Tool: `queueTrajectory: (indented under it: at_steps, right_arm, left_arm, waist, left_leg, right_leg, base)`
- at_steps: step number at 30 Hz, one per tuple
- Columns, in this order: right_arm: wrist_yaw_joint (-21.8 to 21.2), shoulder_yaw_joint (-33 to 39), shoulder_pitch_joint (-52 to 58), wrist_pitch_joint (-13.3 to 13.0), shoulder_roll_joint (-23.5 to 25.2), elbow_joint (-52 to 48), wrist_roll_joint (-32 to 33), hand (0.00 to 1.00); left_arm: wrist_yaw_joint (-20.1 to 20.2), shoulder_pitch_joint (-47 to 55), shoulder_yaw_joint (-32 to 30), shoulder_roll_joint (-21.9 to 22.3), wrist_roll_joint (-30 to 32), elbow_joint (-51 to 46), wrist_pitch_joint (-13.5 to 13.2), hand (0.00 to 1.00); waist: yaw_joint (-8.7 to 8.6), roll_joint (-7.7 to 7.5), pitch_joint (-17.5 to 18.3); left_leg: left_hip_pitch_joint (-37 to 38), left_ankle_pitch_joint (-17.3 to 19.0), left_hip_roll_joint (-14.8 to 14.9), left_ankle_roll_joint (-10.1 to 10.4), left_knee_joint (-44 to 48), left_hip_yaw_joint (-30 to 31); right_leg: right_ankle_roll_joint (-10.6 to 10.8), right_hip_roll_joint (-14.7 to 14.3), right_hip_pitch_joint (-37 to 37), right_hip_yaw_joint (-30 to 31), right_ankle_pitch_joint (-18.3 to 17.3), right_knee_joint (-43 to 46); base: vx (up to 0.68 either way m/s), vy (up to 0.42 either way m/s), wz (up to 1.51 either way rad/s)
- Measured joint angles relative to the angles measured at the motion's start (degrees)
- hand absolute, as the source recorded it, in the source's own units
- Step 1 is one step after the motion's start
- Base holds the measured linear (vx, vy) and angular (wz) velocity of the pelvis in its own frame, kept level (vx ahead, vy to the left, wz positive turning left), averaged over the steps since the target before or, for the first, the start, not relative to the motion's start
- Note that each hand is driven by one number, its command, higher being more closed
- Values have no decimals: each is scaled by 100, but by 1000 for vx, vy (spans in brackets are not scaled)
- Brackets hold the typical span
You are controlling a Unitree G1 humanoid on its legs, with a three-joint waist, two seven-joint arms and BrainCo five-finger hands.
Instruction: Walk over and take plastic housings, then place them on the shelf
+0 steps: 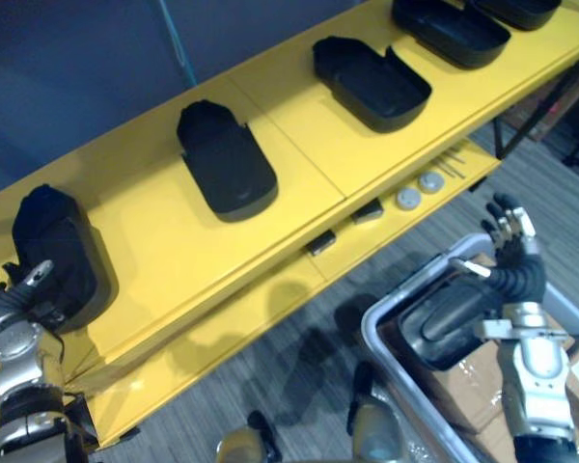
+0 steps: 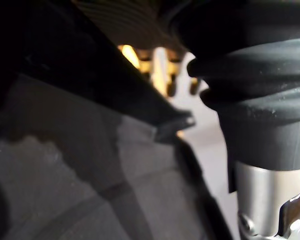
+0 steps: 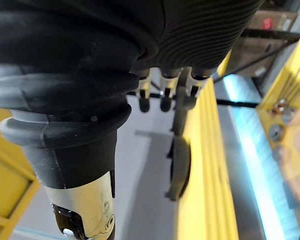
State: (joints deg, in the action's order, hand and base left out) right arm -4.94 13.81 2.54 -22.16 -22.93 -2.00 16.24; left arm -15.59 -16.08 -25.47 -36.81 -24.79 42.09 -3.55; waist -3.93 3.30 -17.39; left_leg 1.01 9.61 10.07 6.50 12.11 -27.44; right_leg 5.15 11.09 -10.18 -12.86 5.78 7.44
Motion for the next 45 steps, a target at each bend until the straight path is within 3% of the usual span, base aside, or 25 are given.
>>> queueTrajectory:
  at_steps: [5, 11, 17, 34, 41, 45]
  right_arm:
    - [-15, 203, -3, 0, -1, -13, 42, 0]
    - [-106, 258, 1, 0, -5, -36, 67, 0]
    - [-169, 343, 25, 0, -33, -133, 105, 0]
    - [-279, 352, 135, 26, -99, -211, 112, 0]
    - [-394, 288, 312, 66, -94, -352, 120, 0]
    - [-435, 69, 423, 48, -67, -467, 158, 0]
  left_arm:
    - [163, -217, 189, -120, 0, -15, -11, 0]
    - [235, -431, 274, -184, -1, 4, 3, 0]
    - [235, -488, 462, -387, 1, 12, 11, 0]
    - [185, -557, 427, -457, 14, 81, 106, 0]
    - [-741, -395, 93, -572, 342, 80, 234, 0]
    - [-1653, -74, -300, -567, 569, 35, -79, 0]
  waist:
    - [-19, 6, -271]
    - [-38, 11, -274]
    - [-166, 17, -278]
    - [-176, 108, -325]
    - [-146, 145, -303]
    - [-131, 216, -198]
  left_leg:
    - [-5, 97, 24, -5, 156, -17]
    - [-19, 108, 13, 4, 162, -150]
    - [-2, 108, 7, 4, 159, -167]
    - [13, 108, 7, 3, 153, -154]
    - [125, 65, -39, -21, 17, -145]
    - [417, -60, -82, -8, -306, -53]
  right_leg:
    - [8, 26, -6, 49, -34, 104]
    - [13, 9, -163, 193, -28, 170]
    - [10, 7, -168, 212, -31, 177]
    - [15, 15, -196, 218, -100, 286]
    - [19, 32, -137, 204, -118, 288]
    - [83, 4, 304, 2, -67, -81]
  base:
    - [-40, 7, -2]
    - [-2, 10, -11]
    - [0, 0, 0]
    - [-11, 0, 0]
    - [1, 2, 1]
    - [29, 11, 17]
